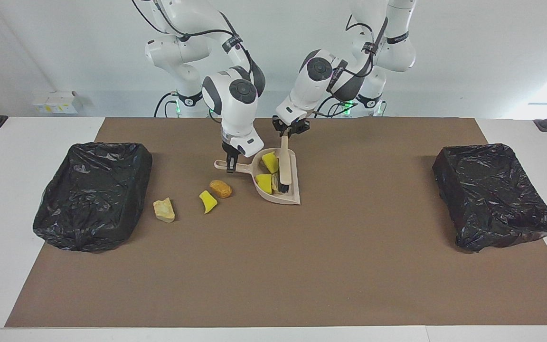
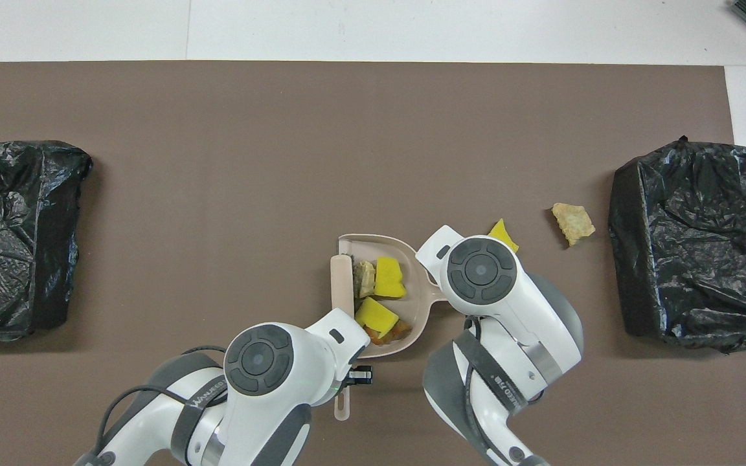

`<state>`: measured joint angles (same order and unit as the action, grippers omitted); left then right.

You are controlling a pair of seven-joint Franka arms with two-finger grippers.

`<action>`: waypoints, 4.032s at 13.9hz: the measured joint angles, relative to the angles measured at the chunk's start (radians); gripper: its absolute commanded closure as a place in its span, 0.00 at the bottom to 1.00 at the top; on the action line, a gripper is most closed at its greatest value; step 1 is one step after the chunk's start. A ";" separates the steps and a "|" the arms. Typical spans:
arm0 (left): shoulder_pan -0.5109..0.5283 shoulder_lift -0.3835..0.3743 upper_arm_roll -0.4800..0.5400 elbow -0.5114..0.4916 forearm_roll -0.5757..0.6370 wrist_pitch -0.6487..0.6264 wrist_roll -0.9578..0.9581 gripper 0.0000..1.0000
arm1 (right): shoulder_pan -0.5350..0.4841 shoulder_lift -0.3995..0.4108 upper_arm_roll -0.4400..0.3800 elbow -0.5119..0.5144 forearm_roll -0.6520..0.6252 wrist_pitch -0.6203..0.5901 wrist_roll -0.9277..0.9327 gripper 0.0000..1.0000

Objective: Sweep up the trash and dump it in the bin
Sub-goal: 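Sweep the remaining pieces into the dustpan with the brush in the left gripper, then carry the loaded dustpan toward the black bag with the right gripper, then tip the dustpan over the black bag with the right gripper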

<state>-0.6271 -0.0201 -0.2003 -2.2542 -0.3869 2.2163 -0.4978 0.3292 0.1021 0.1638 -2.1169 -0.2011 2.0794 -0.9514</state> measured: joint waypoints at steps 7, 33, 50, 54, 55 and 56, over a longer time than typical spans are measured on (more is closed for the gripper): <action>0.000 -0.001 0.010 0.018 0.003 -0.098 -0.038 1.00 | -0.021 0.004 0.000 0.037 0.000 -0.013 -0.070 1.00; -0.210 -0.180 -0.007 -0.225 0.128 -0.046 -0.410 1.00 | -0.405 -0.001 -0.008 0.330 0.102 -0.298 -0.615 1.00; -0.109 -0.168 0.014 -0.233 0.040 -0.072 -0.214 0.00 | -0.826 -0.013 -0.069 0.402 -0.067 -0.223 -0.909 1.00; -0.008 -0.098 0.019 -0.137 0.055 -0.075 -0.156 0.00 | -0.854 -0.013 -0.066 0.402 -0.232 -0.156 -0.920 1.00; 0.026 -0.068 0.020 -0.091 0.082 -0.089 -0.139 0.00 | -0.852 -0.013 -0.064 0.402 -0.257 -0.156 -0.920 1.00; 0.057 -0.041 0.021 -0.040 0.121 -0.113 -0.127 0.00 | -0.847 -0.013 -0.063 0.402 -0.286 -0.156 -0.919 1.00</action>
<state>-0.5697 -0.0608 -0.1793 -2.2947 -0.2664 2.1031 -0.6244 -0.5182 0.0892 0.1011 -1.7144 -0.4868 1.9238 -1.8703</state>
